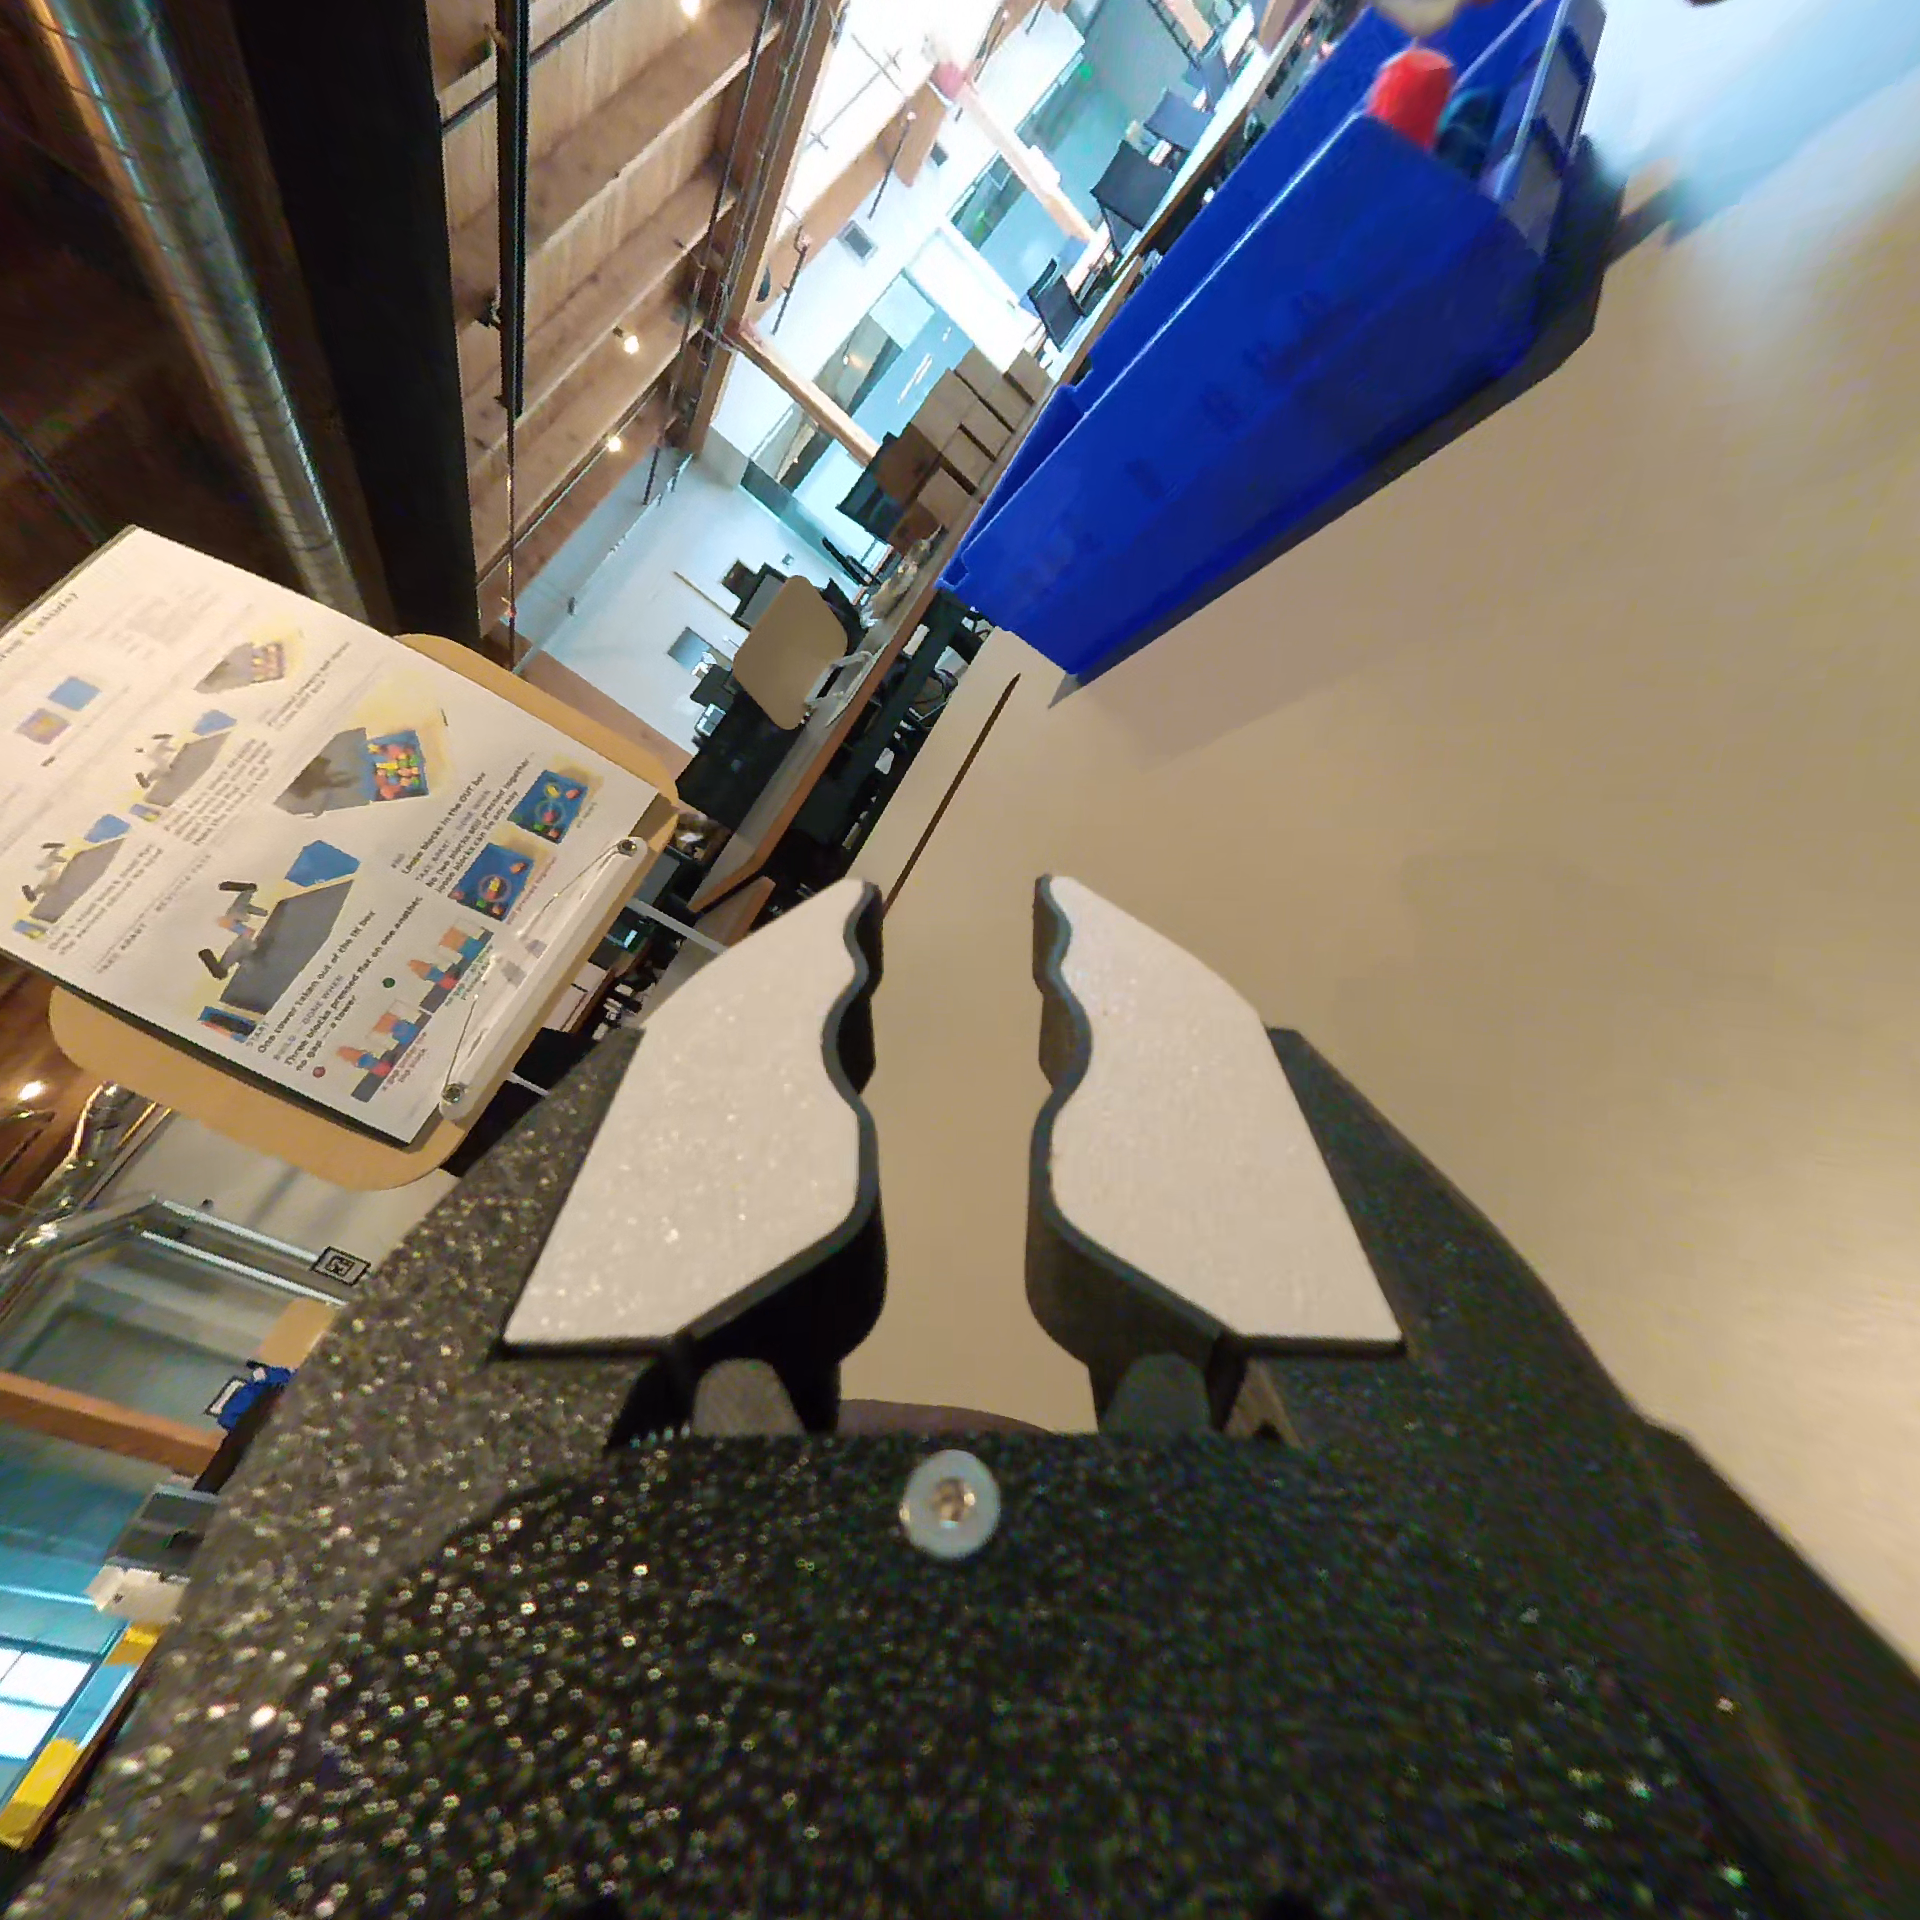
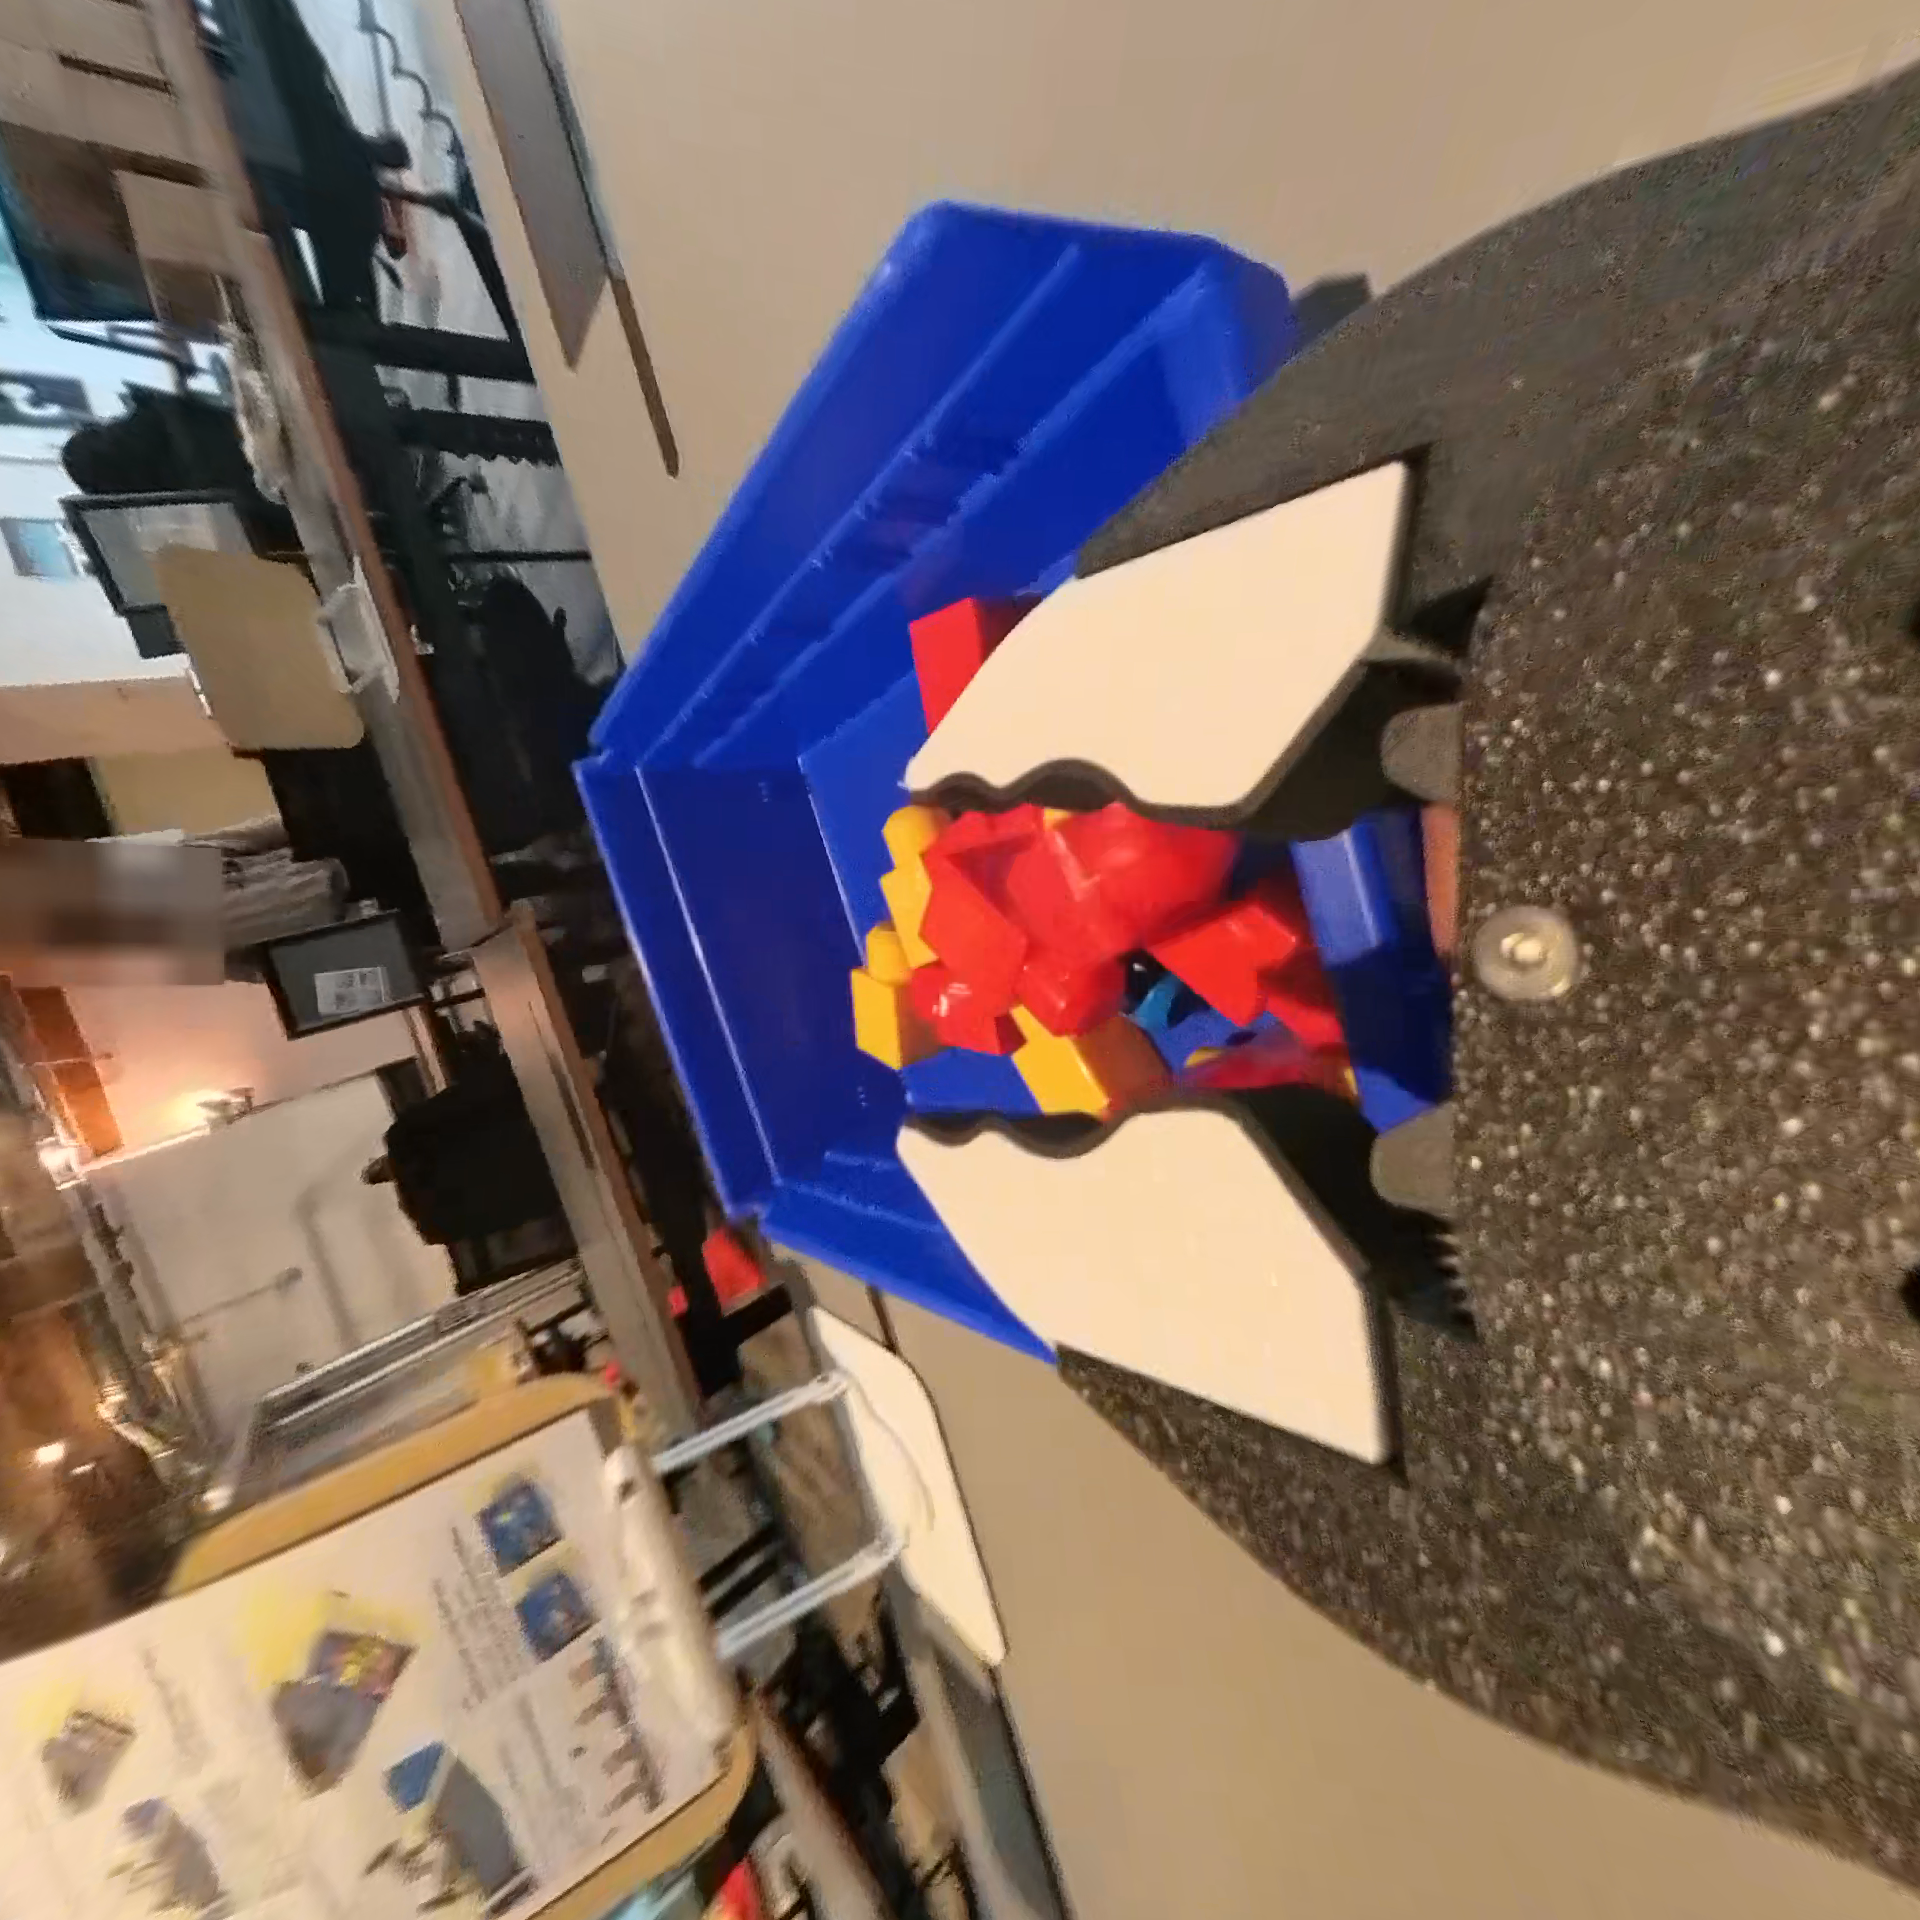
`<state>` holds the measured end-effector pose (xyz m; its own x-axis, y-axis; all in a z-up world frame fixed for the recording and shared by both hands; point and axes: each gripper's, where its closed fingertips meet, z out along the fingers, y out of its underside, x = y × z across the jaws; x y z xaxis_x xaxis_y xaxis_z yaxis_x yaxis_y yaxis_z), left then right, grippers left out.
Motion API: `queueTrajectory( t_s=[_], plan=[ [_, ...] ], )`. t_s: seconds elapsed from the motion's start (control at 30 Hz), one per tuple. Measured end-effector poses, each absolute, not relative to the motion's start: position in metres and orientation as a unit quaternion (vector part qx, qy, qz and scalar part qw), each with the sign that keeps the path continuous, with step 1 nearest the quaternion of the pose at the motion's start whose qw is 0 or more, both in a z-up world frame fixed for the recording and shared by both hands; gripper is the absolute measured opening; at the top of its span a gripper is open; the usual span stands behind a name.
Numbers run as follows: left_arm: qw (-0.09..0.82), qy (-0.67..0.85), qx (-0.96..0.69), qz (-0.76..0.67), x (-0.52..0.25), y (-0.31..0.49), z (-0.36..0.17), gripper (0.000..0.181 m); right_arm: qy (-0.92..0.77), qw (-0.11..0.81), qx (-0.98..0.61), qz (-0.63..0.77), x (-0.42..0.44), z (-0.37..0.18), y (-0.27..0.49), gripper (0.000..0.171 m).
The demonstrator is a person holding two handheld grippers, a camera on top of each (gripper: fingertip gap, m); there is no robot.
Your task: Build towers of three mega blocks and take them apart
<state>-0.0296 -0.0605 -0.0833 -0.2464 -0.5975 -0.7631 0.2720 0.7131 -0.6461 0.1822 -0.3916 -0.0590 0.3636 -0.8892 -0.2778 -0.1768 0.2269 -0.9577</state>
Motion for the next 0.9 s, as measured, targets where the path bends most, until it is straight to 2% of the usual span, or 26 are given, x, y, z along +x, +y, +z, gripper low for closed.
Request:
queueTrajectory(
  t_s=[0.2,0.4,0.5,0.63,0.73,0.9],
  plan=[
    [0.603,0.706,-0.113,-0.353,-0.029,-0.061,-0.086,0.026,0.441,0.673,-0.527,-0.273,0.163,-0.023,-0.382,0.054],
    [0.603,0.705,-0.140,-0.347,-0.025,-0.051,-0.086,0.026,0.215,0.707,-0.625,-0.251,0.080,0.028,-0.254,0.046],
    [0.601,0.700,-0.166,-0.348,-0.022,-0.043,-0.085,0.026,0.109,0.677,-0.687,-0.240,0.038,0.007,-0.179,0.045],
    [0.601,0.683,-0.220,-0.353,-0.018,-0.023,-0.081,0.026,0.065,0.626,-0.747,-0.215,0.015,-0.056,-0.108,0.045],
    [0.604,0.660,-0.262,-0.362,-0.017,-0.005,-0.073,0.026,0.078,0.610,-0.764,-0.194,0.013,-0.087,-0.088,0.045],
    [0.618,0.603,-0.370,-0.345,-0.015,0.049,-0.065,0.026,0.083,0.589,-0.771,-0.226,0.023,-0.098,-0.096,0.043]
  ],
)
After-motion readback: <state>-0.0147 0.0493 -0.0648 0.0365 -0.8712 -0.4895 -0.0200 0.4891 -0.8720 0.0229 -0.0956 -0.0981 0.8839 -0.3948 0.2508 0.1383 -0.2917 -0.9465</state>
